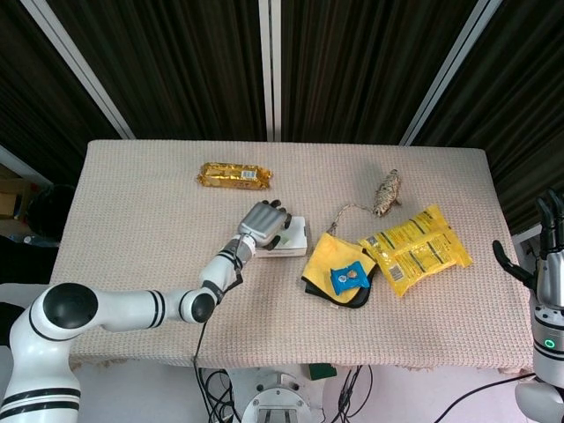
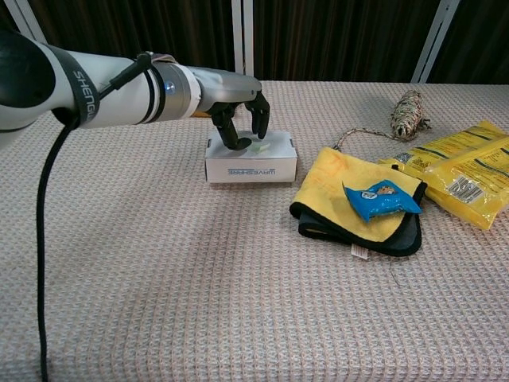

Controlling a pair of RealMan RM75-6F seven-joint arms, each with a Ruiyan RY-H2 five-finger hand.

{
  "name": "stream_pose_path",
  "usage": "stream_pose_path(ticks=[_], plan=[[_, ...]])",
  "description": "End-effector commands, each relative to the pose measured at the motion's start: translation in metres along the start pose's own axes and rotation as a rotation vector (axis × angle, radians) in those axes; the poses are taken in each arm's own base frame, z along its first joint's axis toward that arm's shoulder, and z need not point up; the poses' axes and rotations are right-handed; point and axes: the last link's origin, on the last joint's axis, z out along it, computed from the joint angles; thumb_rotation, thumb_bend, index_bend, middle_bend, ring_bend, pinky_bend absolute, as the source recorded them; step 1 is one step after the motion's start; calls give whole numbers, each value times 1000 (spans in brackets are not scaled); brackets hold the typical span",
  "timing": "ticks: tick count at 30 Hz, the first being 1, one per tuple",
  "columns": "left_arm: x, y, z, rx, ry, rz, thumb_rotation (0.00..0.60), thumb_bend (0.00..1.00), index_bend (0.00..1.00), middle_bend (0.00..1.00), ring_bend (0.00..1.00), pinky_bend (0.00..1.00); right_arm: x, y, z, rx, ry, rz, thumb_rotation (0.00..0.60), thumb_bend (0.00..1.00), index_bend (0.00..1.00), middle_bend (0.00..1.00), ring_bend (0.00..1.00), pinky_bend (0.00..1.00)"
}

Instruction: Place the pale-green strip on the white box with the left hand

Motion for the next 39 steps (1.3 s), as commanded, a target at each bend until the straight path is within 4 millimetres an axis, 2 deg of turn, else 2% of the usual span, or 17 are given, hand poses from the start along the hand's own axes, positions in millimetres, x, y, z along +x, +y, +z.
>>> stream_pose_path(ticks=[1, 7, 12, 23, 26, 32, 35, 39], plan=[[0, 0, -1, 0, 1, 0, 585, 427, 348, 289, 127, 232, 0, 0, 0, 1, 0, 1, 600, 246, 0, 0, 0, 0], [6, 2, -8, -20, 34, -23, 586, 427, 299, 285, 127, 232, 1, -2, 0, 8, 4, -1, 600, 246, 0, 0, 0, 0], [8, 0, -21, -40, 66, -14, 588, 427, 305, 285, 127, 232, -1, -5, 0, 18, -5, 3, 600, 246, 0, 0, 0, 0], [15, -14, -64, -70, 173, -85, 598, 423, 313, 285, 127, 232, -8, -15, 0, 46, -33, 9, 600, 246, 0, 0, 0, 0], [11, -24, -77, -72, 221, -106, 597, 381, 313, 284, 127, 232, -10, -17, 0, 54, -45, 11, 600, 247, 0, 0, 0, 0], [-1, -59, -107, -41, 355, -155, 599, 162, 293, 284, 127, 231, -21, -23, -2, 92, -155, -2, 600, 244, 0, 0, 0, 0], [-11, -87, -128, -1, 458, -162, 599, 55, 260, 282, 127, 224, -28, -30, 0, 144, -222, -27, 600, 244, 0, 0, 0, 0], [-28, -132, -161, 96, 544, -190, 598, 29, 231, 261, 125, 214, -44, -47, 8, 248, -335, -61, 600, 257, 0, 0, 0, 0]])
